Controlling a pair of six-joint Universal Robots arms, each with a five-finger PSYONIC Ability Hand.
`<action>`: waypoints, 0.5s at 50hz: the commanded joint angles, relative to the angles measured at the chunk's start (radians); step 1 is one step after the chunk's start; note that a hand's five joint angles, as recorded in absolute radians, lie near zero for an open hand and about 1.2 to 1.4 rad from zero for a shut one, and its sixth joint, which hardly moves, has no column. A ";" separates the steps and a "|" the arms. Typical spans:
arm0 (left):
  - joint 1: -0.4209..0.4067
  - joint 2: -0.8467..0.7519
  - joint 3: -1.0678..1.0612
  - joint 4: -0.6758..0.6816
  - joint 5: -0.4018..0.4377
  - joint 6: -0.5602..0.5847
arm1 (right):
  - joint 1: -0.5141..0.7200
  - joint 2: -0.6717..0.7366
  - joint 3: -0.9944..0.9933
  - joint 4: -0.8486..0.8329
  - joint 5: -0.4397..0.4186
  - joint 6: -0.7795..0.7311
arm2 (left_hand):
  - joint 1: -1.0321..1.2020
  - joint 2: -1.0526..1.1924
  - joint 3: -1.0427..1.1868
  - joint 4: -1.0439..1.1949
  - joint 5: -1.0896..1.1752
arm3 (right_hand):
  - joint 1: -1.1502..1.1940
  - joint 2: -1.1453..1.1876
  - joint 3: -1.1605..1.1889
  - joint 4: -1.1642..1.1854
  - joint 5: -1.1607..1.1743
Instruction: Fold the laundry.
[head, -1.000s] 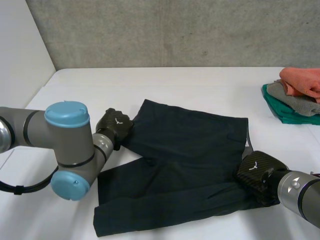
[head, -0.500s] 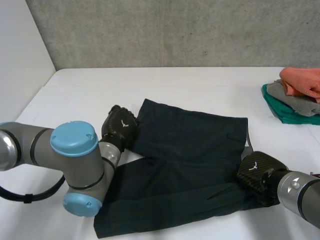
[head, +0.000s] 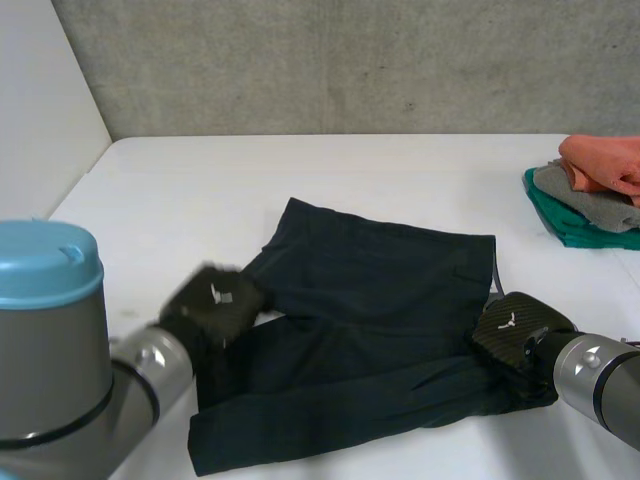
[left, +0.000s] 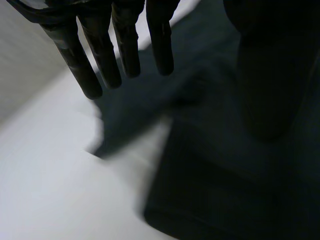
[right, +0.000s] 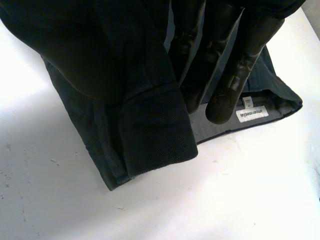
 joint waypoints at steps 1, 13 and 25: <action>0.012 -0.016 -0.045 -0.166 0.135 -0.063 | 0.001 0.000 -0.002 0.000 0.000 0.000 | 0.146 0.180 0.179 0.189 0.186 | 0.416 0.219 0.211 0.205 0.234; 0.039 -0.115 -0.001 -0.113 0.161 -0.077 | 0.009 0.002 -0.005 -0.018 0.003 0.000 | 0.701 0.735 0.734 0.744 0.741 | 0.416 0.219 0.211 0.205 0.234; 0.025 -0.054 0.035 -0.185 0.134 -0.108 | 0.008 0.014 -0.004 -0.027 0.008 0.001 | -0.113 -0.078 -0.079 -0.069 -0.072 | 0.416 0.219 0.211 0.205 0.234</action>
